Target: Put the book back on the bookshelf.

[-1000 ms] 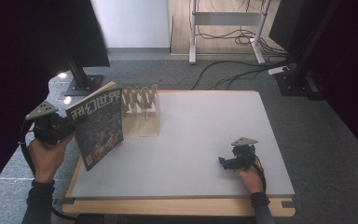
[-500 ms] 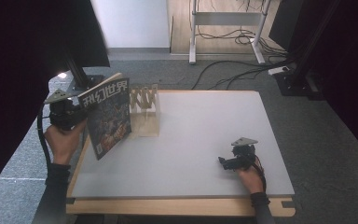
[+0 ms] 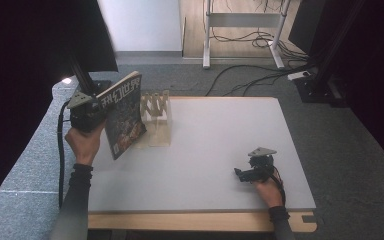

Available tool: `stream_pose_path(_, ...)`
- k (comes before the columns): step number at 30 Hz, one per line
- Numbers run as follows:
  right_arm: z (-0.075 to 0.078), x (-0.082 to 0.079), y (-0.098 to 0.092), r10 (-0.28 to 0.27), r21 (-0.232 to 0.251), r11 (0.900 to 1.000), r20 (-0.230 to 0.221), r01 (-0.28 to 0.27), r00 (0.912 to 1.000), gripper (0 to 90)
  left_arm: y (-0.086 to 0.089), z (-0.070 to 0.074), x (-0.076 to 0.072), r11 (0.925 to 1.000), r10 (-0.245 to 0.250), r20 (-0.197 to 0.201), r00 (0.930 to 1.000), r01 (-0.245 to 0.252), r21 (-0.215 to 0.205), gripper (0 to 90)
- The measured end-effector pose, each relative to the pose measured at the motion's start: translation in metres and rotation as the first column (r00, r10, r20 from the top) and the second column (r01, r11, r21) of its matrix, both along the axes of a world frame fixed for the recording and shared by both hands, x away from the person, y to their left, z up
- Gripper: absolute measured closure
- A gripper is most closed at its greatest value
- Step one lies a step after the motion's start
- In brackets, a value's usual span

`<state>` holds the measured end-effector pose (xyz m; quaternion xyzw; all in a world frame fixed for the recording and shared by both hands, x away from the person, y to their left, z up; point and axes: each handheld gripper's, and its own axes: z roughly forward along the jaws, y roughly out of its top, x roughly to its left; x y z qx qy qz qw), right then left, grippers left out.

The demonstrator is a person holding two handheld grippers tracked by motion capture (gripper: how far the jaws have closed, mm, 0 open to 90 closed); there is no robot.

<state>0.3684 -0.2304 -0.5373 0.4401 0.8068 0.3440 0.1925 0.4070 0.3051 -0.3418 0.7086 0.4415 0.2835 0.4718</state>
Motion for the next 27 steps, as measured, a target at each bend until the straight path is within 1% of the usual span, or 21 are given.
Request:
stream_pose_path(1, 0.0, 0.0, 0.0, 0.0, 0.0, 1.0, 0.0, 0.0, 1.0, 0.0, 0.0, -0.001, 0.002, 0.9999, -0.011, -0.026, 0.9996, 0.011, 0.01, 82.4)
stream_pose_path(2, 0.0, 0.0, 0.0, 0.0, 0.001, 1.0, -0.001, 0.0, 1.0, 0.0, 0.001, -0.001, 0.002, 0.9998, -0.019, -0.034, 0.9993, 0.019, 0.01, 82.3)
stream_pose_path(3, 0.0, 0.0, 0.0, 0.0, 0.001, 1.0, -0.001, 0.0, 1.0, 0.0, 0.003, 0.002, 0.001, 0.9997, -0.02, -0.056, 0.9983, 0.021, 0.009, 82.2)
stream_pose_path(4, 0.0, 0.0, 0.0, 0.0, 0.001, 1.0, -0.002, 0.0, 1.0, 0.0, 0.005, 0.006, 0.001, 0.9993, -0.027, -0.093, 0.9952, 0.03, 0.022, 82.0)
stream_pose_path(5, 0.0, 0.0, 0.0, -0.001, 0.001, 1.0, -0.002, 0.001, 1.0, 0.0, 0.006, 0.007, 0.001, 0.9987, -0.03, -0.113, 0.9932, 0.035, 0.036, 81.8)
stream_pose_path(6, 0.0, 0.0, 0.0, 0.0, 0.001, 1.0, -0.003, 0.0, 1.0, 0.0, 0.008, 0.011, 0.001, 0.9977, -0.05, -0.163, 0.9853, 0.057, 0.037, 81.3)
stream_pose_path(7, 0.0, 0.0, 0.0, -0.001, 0.001, 1.0, -0.002, 0.001, 1.0, 0.0, 0.008, 0.013, 0.001, 0.997, -0.054, -0.185, 0.9812, 0.063, 0.044, 80.5)
stream_pose_path(8, 0.0, 0.0, 0.0, 0.0, 0.001, 1.0, -0.002, 0.0, 1.0, 0.0, 0.008, 0.016, 0.0, 0.9946, -0.051, -0.21, 0.9764, 0.069, 0.078, 80.4)
stream_pose_path(10, 0.0, 0.0, 0.0, -0.002, 0.003, 1.0, -0.003, 0.002, 1.0, 0.0, 0.007, 0.019, 0.001, 0.9891, -0.058, -0.269, 0.9614, 0.092, 0.115, 78.8)
stream_pose_path(11, 0.0, 0.0, 0.0, -0.001, 0.002, 1.0, -0.002, 0.001, 1.0, 0.0, 0.006, 0.019, 0.002, 0.9868, -0.049, -0.289, 0.9561, 0.091, 0.134, 78.7)
stream_pose_path(12, 0.0, 0.0, 0.0, -0.001, 0.003, 1.0, -0.003, 0.001, 1.0, 0.0, 0.006, 0.018, 0.002, 0.9849, -0.04, -0.294, 0.955, 0.087, 0.15, 78.8)
stream_pose_path(13, 0.0, 0.0, 0.0, -0.002, 0.003, 1.0, -0.003, 0.002, 1.0, 0.0, 0.005, 0.017, 0.002, 0.9837, -0.018, -0.285, 0.9582, 0.068, 0.166, 79.9)
stream_pose_path(14, 0.0, 0.0, 0.0, -0.002, 0.003, 1.0, -0.003, 0.002, 1.0, 0.0, 0.005, 0.016, 0.003, 0.984, -0.012, -0.275, 0.9614, 0.06, 0.167, 81.5)
stream_pose_path(15, 0.0, 0.0, 0.0, -0.002, 0.003, 1.0, -0.004, 0.002, 1.0, 0.0, 0.005, 0.015, 0.003, 0.9858, -0.017, -0.267, 0.9634, 0.061, 0.157, 82.0)
stream_pose_path(17, 0.0, 0.0, 0.0, -0.002, 0.003, 1.0, -0.004, 0.002, 1.0, 0.0, 0.007, 0.014, 0.004, 0.9928, -0.005, -0.233, 0.9724, 0.033, 0.115, 82.5)
stream_pose_path(19, 0.0, 0.0, 0.0, -0.002, 0.003, 1.0, -0.004, 0.002, 1.0, 0.0, 0.01, 0.013, 0.006, 0.9976, -0.004, -0.2, 0.9797, 0.018, 0.066, 82.7)
stream_pose_path(22, 0.0, 0.0, 0.0, -0.001, 0.003, 1.0, -0.003, 0.001, 1.0, 0.0, 0.011, 0.008, 0.01, 0.9995, -0.031, -0.173, 0.9845, 0.029, -0.011, 82.8)
stream_pose_path(23, 0.0, 0.0, 0.0, -0.001, 0.003, 1.0, -0.003, 0.001, 1.0, 0.0, 0.01, 0.006, 0.012, 0.9994, -0.034, -0.168, 0.9852, 0.032, -0.012, 82.7)
stream_pose_path(24, 0.0, 0.0, 0.0, -0.001, 0.003, 1.0, -0.003, 0.001, 1.0, 0.0, 0.007, 0.004, 0.013, 0.9997, -0.023, -0.146, 0.989, 0.022, -0.004, 82.7)
stream_pose_path(26, 0.0, 0.0, 0.0, 0.0, 0.003, 1.0, -0.002, 0.0, 1.0, 0.0, 0.004, 0.002, 0.016, 0.9998, -0.015, -0.143, 0.9896, 0.016, 0.012, 82.6)
stream_pose_path(27, 0.0, 0.0, 0.0, 0.0, 0.002, 1.0, -0.002, 0.0, 1.0, 0.0, 0.004, 0.0, 0.016, 0.9997, 0.001, -0.131, 0.9914, 0.002, 0.024, 82.5)
